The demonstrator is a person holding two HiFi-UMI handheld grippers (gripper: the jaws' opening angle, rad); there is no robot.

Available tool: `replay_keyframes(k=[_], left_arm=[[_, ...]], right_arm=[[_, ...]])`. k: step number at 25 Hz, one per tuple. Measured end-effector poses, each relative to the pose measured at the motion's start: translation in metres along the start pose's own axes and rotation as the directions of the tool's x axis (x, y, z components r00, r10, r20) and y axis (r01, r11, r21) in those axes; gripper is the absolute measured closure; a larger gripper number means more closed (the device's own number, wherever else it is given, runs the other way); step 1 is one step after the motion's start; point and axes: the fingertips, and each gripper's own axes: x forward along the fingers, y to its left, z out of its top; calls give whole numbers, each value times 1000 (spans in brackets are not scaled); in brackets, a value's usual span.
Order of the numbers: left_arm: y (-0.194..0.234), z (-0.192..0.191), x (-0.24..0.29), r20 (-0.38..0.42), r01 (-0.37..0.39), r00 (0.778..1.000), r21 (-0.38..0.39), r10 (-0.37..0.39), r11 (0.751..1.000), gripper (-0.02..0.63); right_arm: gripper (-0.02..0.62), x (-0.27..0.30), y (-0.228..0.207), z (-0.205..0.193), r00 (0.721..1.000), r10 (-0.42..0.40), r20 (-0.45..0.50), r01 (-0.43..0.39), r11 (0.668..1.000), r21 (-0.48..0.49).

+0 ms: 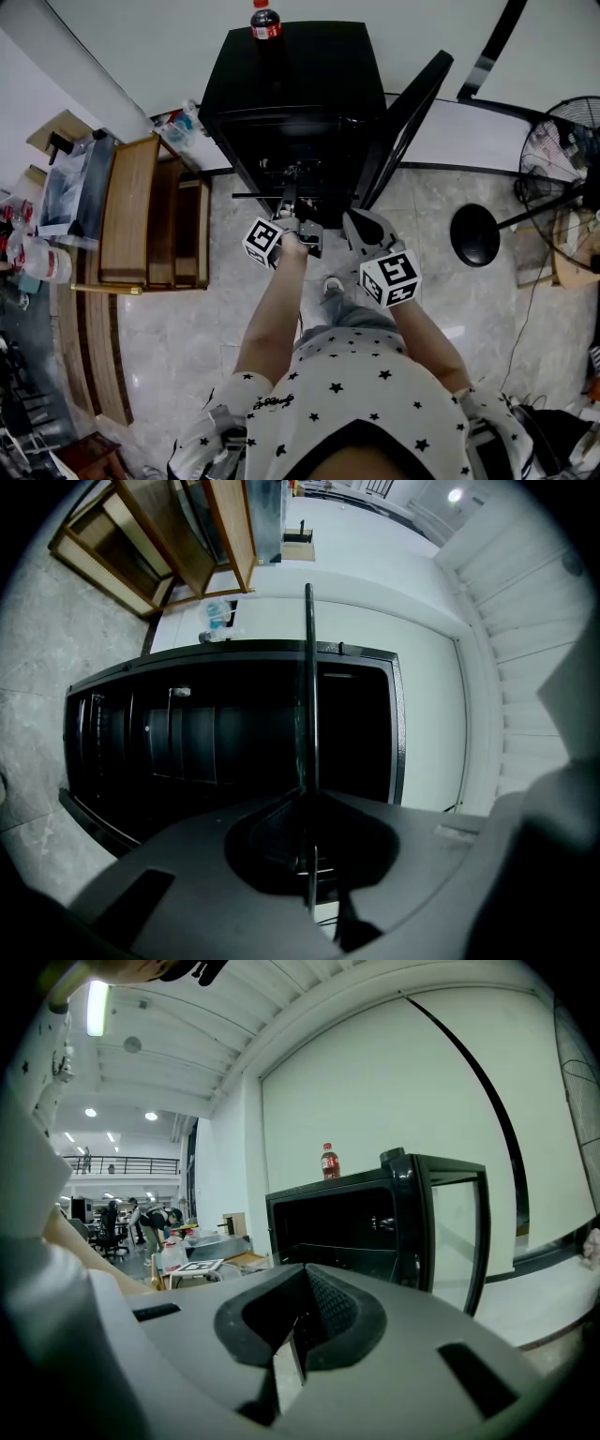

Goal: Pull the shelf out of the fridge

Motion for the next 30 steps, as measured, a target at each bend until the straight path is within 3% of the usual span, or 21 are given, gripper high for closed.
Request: replay_keyframes(k=[11,30], left_arm=[[0,1,2,-3,-2,1000,-4,2,1000,584],[3,2,2,-3,-12,1000,-10,12,1000,584]], right_arm=[[601,4,2,0,1000,-3,-13,2,999,-53],[601,10,-2,7,1000,-6,13,6,1000,-24]])
